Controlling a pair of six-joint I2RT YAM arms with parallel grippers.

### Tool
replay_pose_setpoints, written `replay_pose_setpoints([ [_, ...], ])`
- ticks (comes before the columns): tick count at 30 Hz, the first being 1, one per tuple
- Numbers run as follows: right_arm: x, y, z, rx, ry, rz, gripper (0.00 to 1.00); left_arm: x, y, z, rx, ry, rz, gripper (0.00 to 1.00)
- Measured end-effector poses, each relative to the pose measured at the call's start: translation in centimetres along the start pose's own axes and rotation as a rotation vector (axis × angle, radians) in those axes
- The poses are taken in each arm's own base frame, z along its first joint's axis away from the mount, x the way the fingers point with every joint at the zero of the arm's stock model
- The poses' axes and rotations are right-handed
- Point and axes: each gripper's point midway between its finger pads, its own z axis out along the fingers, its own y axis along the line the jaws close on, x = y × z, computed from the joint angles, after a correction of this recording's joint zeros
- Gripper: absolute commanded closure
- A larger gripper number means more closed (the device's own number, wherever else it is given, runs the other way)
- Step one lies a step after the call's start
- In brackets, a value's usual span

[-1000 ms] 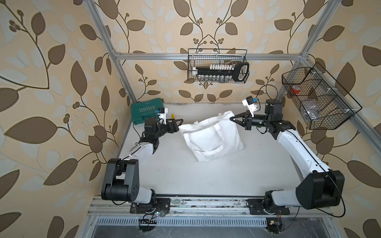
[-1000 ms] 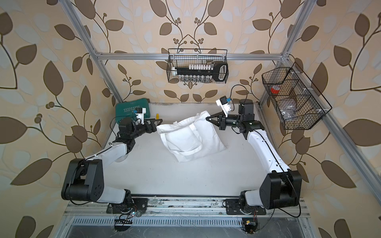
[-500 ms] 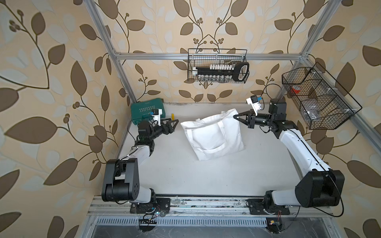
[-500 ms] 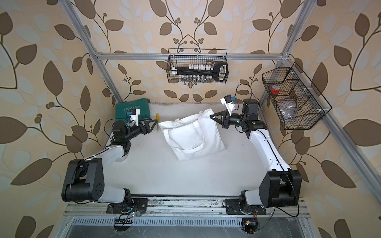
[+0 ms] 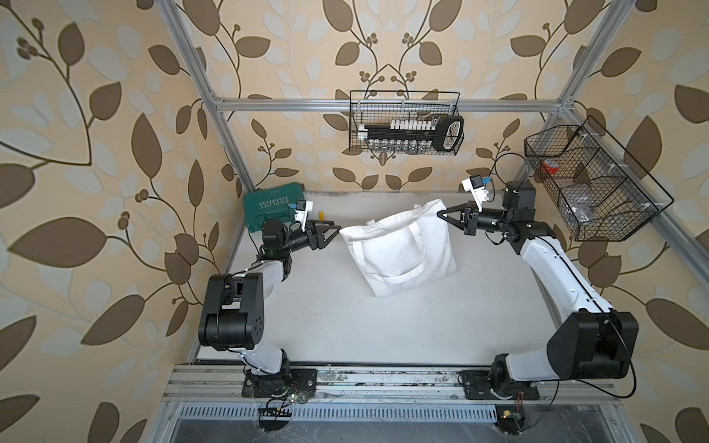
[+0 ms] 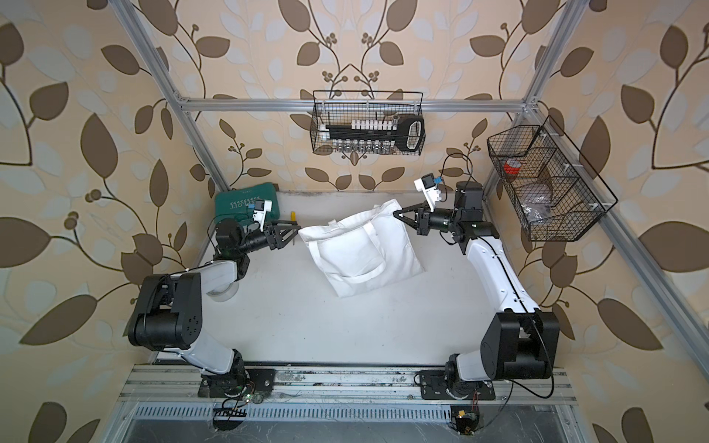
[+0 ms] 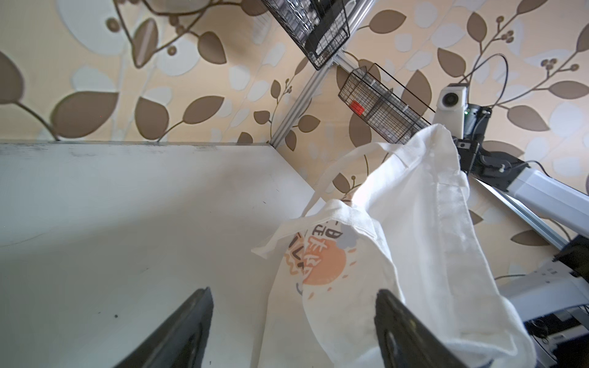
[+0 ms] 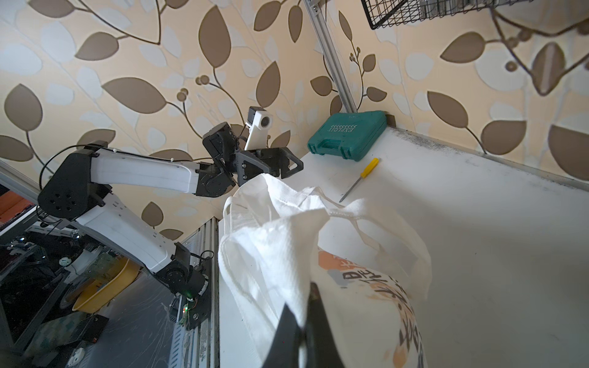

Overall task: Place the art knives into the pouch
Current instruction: Pick up the pouch from the center of the board.

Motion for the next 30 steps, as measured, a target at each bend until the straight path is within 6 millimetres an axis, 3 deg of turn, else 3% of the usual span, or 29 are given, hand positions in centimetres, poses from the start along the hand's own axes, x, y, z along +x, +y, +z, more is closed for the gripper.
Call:
replay_pose_setpoints([
  [8,0.0,0.0,0.0,-0.002,0.0,0.0,1.0,1.1,-2.2,1.4,0.041,0.065,0.05,0.2],
  [12,0.0,0.0,0.0,-0.001,0.0,0.0,1.0,1.0,-2.0,1.2,0.003,0.061,0.056,0.21],
  [20,0.1,-0.8,0.3,0.008,0.004,0.012,1.0,-1.3,-0.5,-0.6,-0.067,-0.015,0.055,0.21],
  [30,-0.3,-1.6,0.0,0.031,0.001,0.021,1.0,-1.2,-1.6,-0.6,-0.008,0.003,0.048,0.2],
])
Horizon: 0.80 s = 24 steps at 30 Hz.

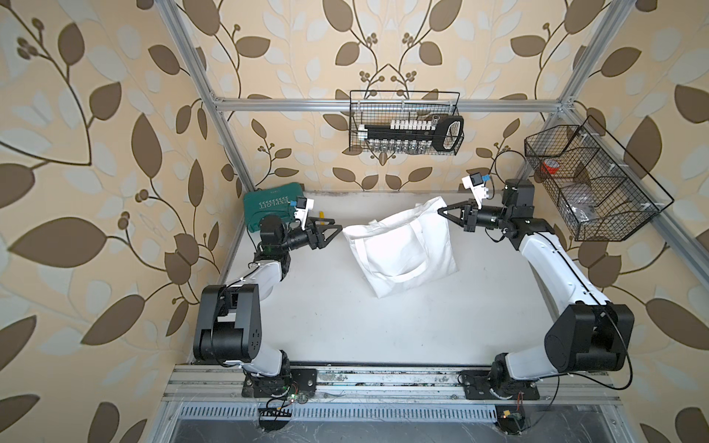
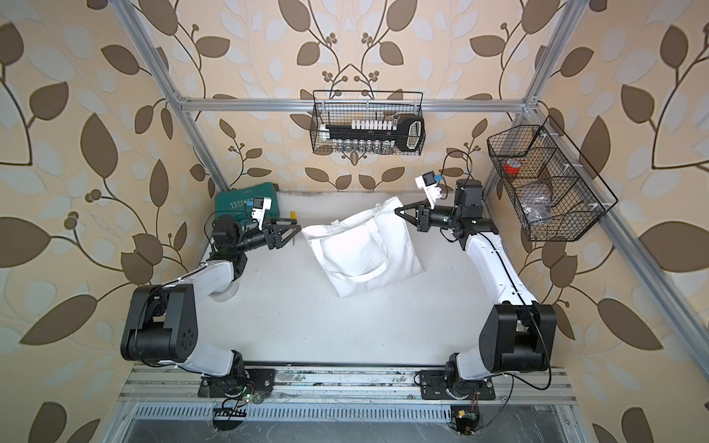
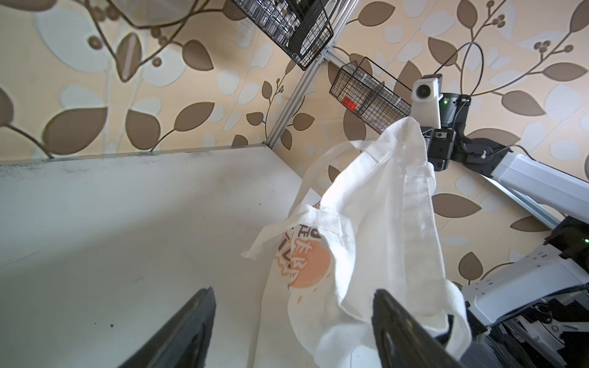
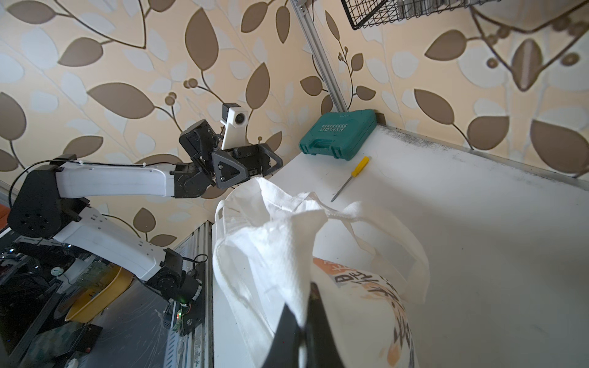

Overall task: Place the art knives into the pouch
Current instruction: Pick up the pouch from the center of the board.

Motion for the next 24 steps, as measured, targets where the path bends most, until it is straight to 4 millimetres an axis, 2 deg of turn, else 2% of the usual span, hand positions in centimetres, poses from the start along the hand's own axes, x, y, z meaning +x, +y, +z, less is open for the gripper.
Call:
replay_pose_setpoints([
  [8,-0.2,0.0,-0.1,0.001,0.0,0.002,1.0,0.6,-1.0,0.6,0.063,0.028,0.002,0.19],
  [19,-0.2,0.0,-0.1,0.001,0.0,0.006,1.0,2.4,-3.3,3.5,0.137,0.115,0.021,0.21],
  [22,-0.2,0.0,-0.1,0.001,0.0,0.009,1.0,3.2,-3.9,4.2,0.156,0.142,0.023,0.3],
  [24,-0.2,0.0,-0.1,0.001,0.0,0.009,1.0,3.7,-4.2,4.5,0.162,0.157,0.015,0.48],
])
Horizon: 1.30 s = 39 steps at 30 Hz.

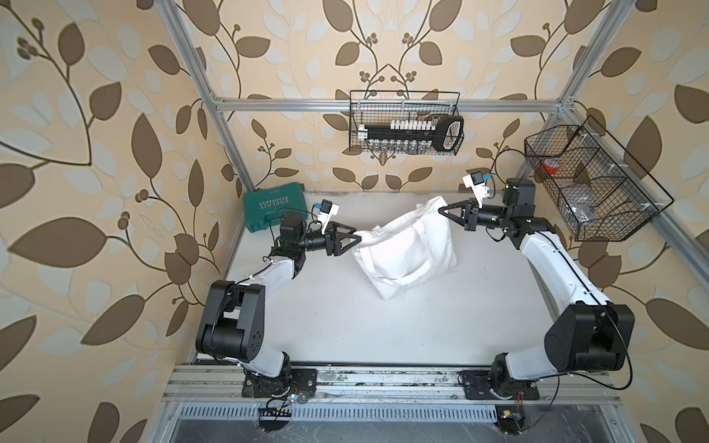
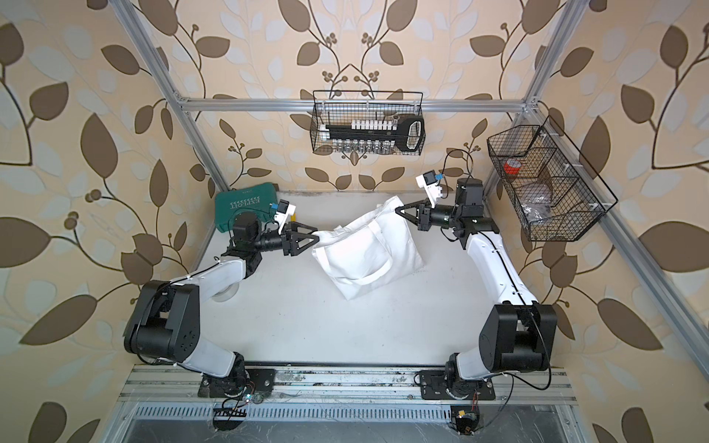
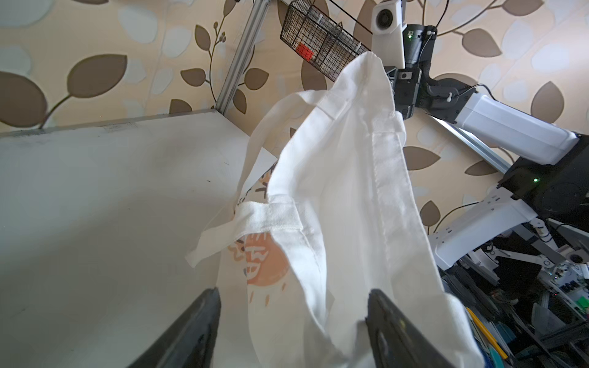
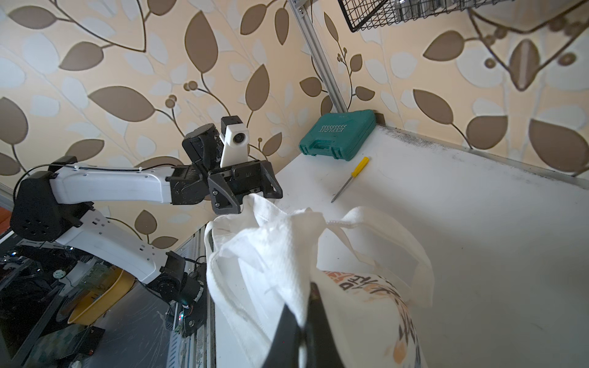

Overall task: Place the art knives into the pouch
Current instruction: Pick up the pouch from the center of the board, then place the pouch at the center of the board.

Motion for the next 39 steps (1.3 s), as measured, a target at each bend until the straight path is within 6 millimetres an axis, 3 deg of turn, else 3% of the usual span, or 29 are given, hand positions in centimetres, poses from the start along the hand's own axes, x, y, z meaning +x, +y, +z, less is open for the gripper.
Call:
replay_pose_setpoints([
  [4,0.0,0.0,0.0,0.0,0.0,0.003,1.0,0.5,-0.1,0.6,-0.001,0.019,0.007,0.82],
  [5,0.0,0.0,0.0,0.0,0.0,0.003,1.0,0.7,-0.1,0.7,-0.003,0.024,0.006,0.98],
  [6,0.0,0.0,0.0,0.0,0.0,0.004,1.0,0.7,0.0,0.7,-0.01,0.026,-0.005,1.0],
  [12,-0.1,-0.3,0.0,0.019,-0.003,0.017,1.0,-0.4,0.0,0.1,-0.1,0.002,0.003,1.0],
  [19,-1.9,-1.5,-0.5,0.192,-0.013,0.028,1.0,-6.8,-2.2,-1.9,-0.268,-0.138,0.079,1.0],
  [23,-2.9,-0.5,-1.8,0.295,-0.033,0.021,1.0,-11.0,-4.7,-3.5,-0.337,-0.235,0.104,1.0],
  [26,-3.0,1.1,-2.5,0.343,-0.036,0.007,1.0,-13.1,-7.7,-4.1,-0.34,-0.277,0.126,1.0],
  [29,-2.9,3.0,-3.1,0.381,-0.034,-0.01,1.0,-13.9,-10.9,-3.6,-0.346,-0.279,0.155,1.0],
  [33,-2.8,5.0,-4.2,0.42,-0.046,-0.026,1.0,-13.5,-15.1,-2.0,-0.304,-0.244,0.186,1.0],
  [36,-2.8,5.2,-4.5,0.439,-0.05,-0.011,1.0,-13.6,-14.3,-1.8,-0.358,-0.23,0.173,1.0],
  [39,-2.4,2.9,-3.5,0.471,-0.018,0.045,1.0,-13.5,-10.6,-1.0,-0.455,-0.19,0.127,1.0],
])
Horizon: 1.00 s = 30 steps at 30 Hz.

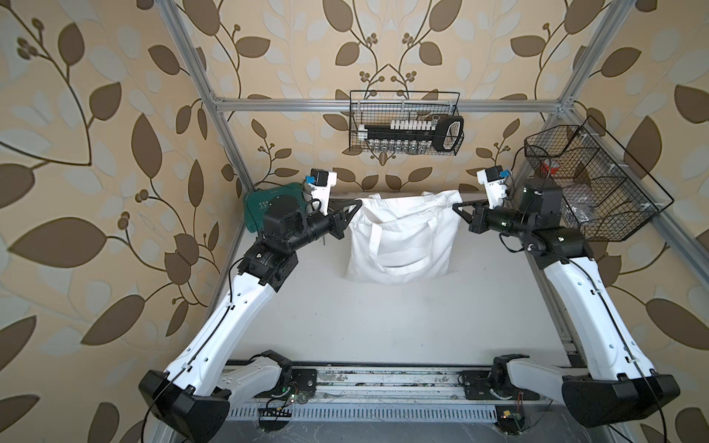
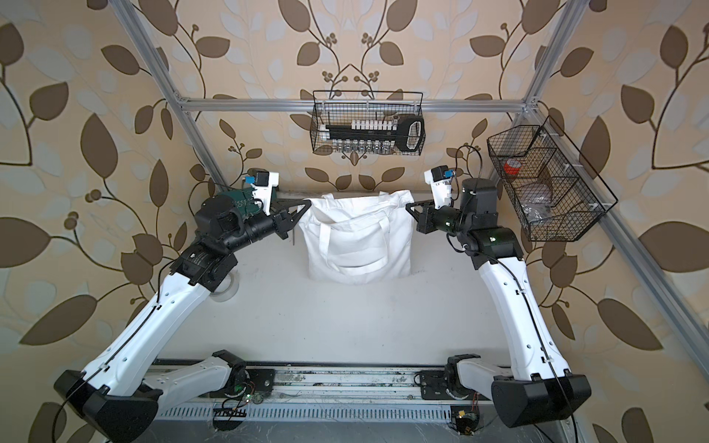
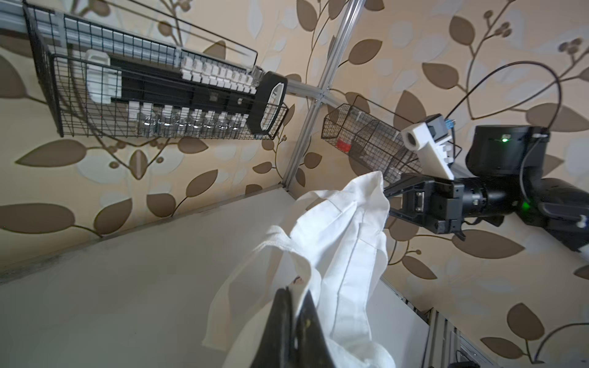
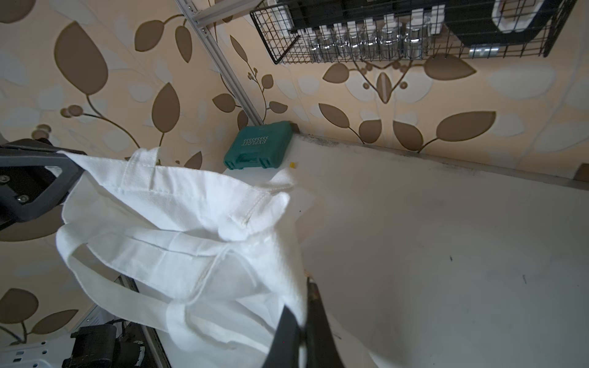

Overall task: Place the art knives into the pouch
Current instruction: Place the pouch at the center of the board, then reset both arms

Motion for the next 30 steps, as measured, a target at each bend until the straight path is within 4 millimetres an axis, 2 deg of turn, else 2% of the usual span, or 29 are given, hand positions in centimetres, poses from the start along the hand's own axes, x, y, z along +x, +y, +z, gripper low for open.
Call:
replay_pose_setpoints([
  [2,0.4,-2.4,2.9,0.037,0.059,0.042,1.0,1.1,2.9,2.2,-0.066,0.047,-0.029,1.0],
  [4,1.4,-5.2,6.2,0.079,0.113,0.072,1.0,2.8,6.7,3.9,-0.137,0.092,-0.07,1.0],
  [6,3.3,-8.0,9.2,0.12,0.175,0.101,0.52,5.0,11.0,5.1,-0.212,0.142,-0.125,1.0],
  [7,4.3,-9.3,10.4,0.14,0.202,0.109,0.36,6.1,13.3,5.5,-0.249,0.159,-0.153,0.88],
  [8,5.2,-10.4,11.4,0.159,0.224,0.113,0.25,7.1,15.5,5.7,-0.29,0.17,-0.178,0.76],
  [11,6.0,-12.2,11.8,0.217,0.222,0.096,0.02,8.9,20.0,5.2,-0.395,0.18,-0.226,0.59],
  [14,4.7,-12.0,9.6,0.266,0.14,0.043,0.0,8.2,21.8,4.4,-0.454,0.134,-0.207,0.5],
  [17,2.2,-10.1,5.8,0.3,0.016,-0.023,0.0,7.0,21.4,4.3,-0.447,0.084,-0.173,0.43],
  [19,0.5,-8.8,3.2,0.318,-0.075,-0.062,0.0,6.8,20.9,4.1,-0.438,0.064,-0.157,0.42],
  [22,-0.5,-7.7,0.4,0.348,-0.183,-0.095,0.0,7.4,20.2,2.7,-0.457,0.029,-0.138,0.37],
  [25,1.1,-8.6,0.1,0.39,-0.203,-0.101,0.0,8.8,20.3,0.6,-0.521,0.02,-0.126,0.36],
  [30,7.1,-12.9,2.3,0.509,-0.065,-0.052,0.01,10.4,22.6,-1.2,-0.674,0.083,-0.07,0.36],
])
